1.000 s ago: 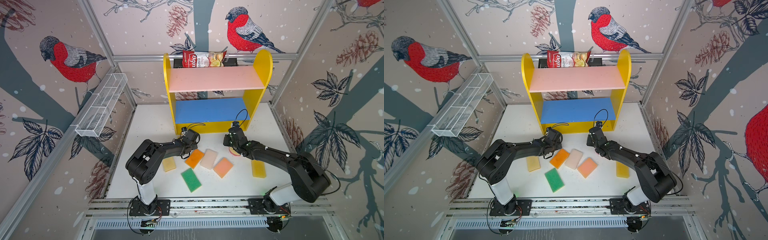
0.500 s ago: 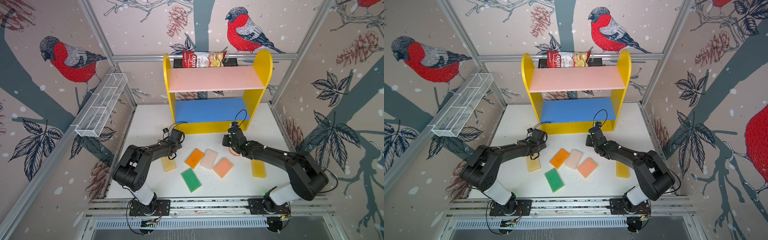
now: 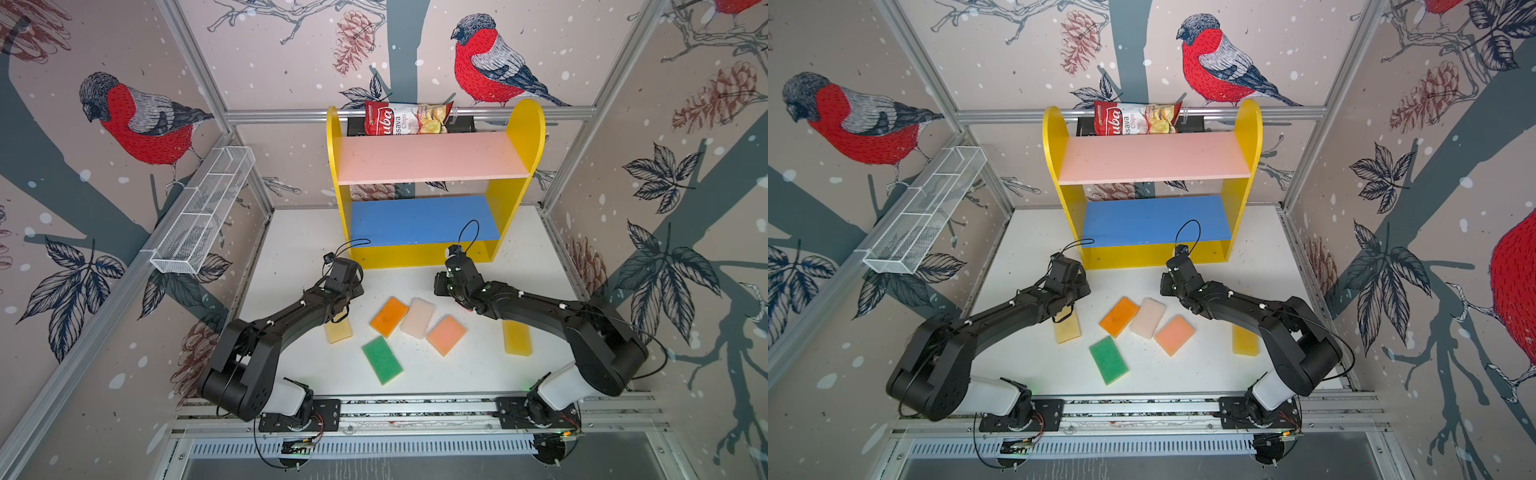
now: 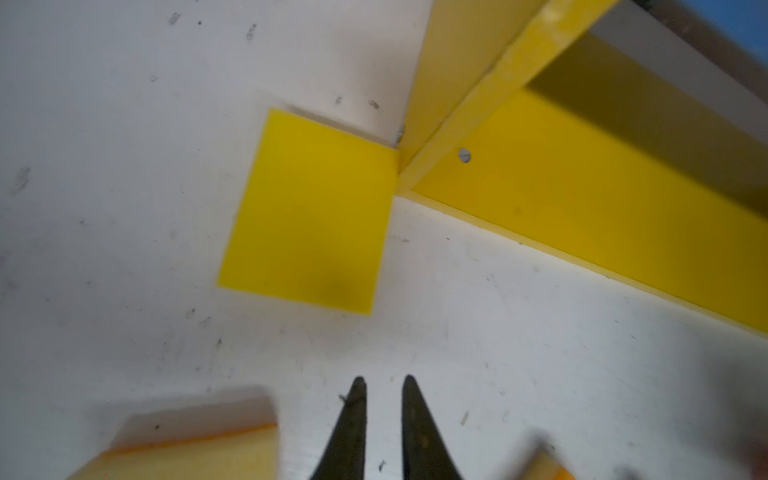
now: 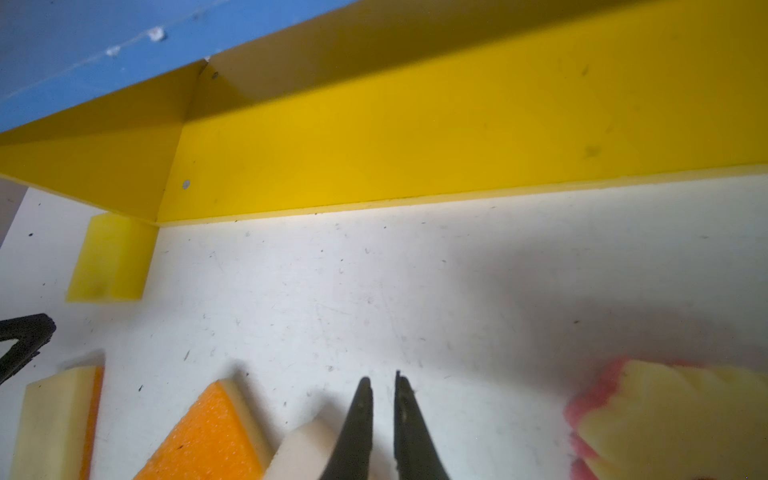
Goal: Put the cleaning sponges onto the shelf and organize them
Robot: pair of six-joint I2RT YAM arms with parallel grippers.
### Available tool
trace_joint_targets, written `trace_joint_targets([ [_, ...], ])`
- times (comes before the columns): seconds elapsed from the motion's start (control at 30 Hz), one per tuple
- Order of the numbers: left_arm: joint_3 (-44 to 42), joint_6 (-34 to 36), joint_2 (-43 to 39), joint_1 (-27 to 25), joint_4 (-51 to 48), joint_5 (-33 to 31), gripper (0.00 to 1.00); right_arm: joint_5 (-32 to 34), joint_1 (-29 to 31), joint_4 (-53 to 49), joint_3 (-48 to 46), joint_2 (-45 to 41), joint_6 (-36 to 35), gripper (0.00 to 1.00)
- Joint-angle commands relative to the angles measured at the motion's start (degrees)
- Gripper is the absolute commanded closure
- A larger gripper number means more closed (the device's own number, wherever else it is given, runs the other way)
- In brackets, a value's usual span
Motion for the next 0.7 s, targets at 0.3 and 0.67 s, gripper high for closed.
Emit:
trace_joint_targets([
  [0.3, -6.5, -3.0, -8.1, -7.6, 2.2, 3.5, 0.52, -0.6, 4.3, 0.9, 1.1, 0.3, -1.4, 0.82],
  [0.67, -7.8, -4.1, -0.8, -11.1, 7.8, 8.6, 0.51, -0.1, 4.6, 0.0, 0.5, 0.3, -0.1, 0.81],
])
